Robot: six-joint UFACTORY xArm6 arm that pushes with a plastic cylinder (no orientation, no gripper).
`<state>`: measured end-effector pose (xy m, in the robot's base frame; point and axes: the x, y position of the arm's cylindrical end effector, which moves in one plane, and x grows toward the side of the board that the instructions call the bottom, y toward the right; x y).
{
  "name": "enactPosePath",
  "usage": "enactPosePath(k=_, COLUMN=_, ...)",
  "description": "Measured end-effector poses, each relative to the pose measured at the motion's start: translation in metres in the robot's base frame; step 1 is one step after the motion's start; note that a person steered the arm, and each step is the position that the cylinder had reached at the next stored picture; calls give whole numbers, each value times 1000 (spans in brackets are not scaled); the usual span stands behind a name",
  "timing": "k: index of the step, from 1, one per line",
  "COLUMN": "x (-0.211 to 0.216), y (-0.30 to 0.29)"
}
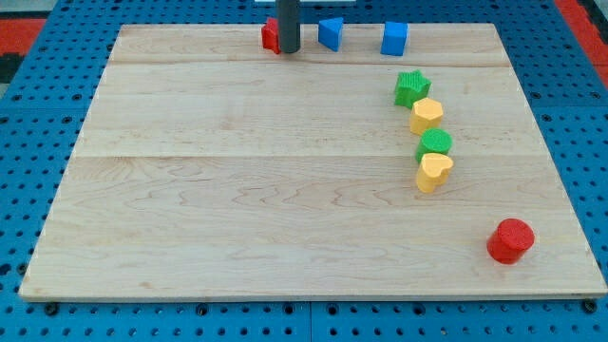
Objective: Move your arm to the top right of the green star
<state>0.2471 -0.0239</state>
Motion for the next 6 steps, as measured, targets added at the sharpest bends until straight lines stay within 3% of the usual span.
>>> enactPosePath(k=1, x=7, y=13)
enactPosePath(k=2, x=9, y=104)
enactPosePath(k=5, x=46, y=247)
enactPosePath(k=6, x=73, y=205)
